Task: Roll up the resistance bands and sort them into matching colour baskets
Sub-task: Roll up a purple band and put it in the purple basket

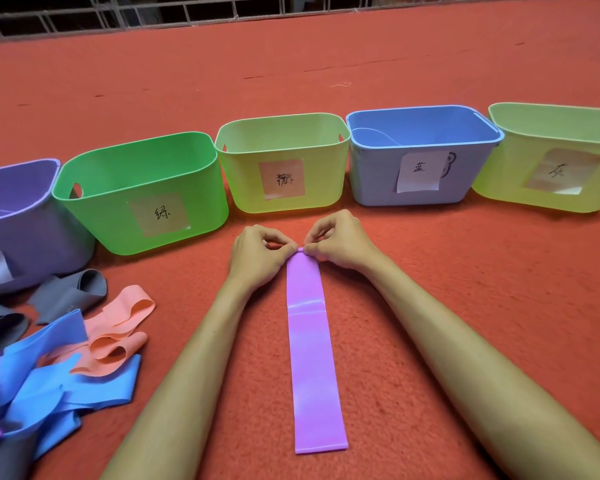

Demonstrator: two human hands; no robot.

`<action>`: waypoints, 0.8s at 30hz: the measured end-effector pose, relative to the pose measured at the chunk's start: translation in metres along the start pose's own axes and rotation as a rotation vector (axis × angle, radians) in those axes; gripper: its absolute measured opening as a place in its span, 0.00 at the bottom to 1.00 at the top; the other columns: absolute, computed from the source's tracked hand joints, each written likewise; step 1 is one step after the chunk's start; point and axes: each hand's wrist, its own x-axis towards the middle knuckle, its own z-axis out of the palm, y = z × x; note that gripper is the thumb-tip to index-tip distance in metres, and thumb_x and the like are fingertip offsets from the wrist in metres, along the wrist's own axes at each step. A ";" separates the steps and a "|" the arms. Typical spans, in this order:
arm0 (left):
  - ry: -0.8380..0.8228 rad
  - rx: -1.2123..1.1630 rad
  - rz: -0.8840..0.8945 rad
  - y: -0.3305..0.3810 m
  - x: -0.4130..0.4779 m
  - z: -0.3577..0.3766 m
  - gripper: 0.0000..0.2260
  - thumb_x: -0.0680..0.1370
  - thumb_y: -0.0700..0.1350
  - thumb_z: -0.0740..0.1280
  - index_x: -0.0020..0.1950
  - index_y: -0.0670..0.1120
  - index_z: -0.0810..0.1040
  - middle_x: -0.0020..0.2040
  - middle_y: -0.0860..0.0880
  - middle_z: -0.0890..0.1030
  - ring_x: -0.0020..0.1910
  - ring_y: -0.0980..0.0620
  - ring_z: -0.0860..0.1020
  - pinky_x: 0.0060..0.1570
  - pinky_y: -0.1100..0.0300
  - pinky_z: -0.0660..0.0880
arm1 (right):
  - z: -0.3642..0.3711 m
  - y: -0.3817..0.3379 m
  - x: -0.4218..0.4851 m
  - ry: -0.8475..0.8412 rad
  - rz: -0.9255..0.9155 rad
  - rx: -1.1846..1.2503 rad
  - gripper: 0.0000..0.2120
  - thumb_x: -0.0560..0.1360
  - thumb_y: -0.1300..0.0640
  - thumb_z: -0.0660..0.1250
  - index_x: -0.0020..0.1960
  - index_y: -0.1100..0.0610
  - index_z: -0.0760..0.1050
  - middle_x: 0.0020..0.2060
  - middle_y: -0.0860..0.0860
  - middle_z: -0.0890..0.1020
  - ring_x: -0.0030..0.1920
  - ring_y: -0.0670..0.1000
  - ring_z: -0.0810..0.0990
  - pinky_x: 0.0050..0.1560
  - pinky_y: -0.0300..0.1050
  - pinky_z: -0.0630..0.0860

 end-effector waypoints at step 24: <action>-0.014 -0.025 0.005 0.002 -0.002 -0.001 0.05 0.74 0.48 0.76 0.39 0.53 0.88 0.35 0.61 0.84 0.36 0.69 0.79 0.40 0.68 0.71 | 0.001 0.003 -0.006 0.001 -0.086 -0.045 0.04 0.71 0.63 0.75 0.38 0.56 0.85 0.21 0.37 0.77 0.25 0.37 0.75 0.31 0.29 0.67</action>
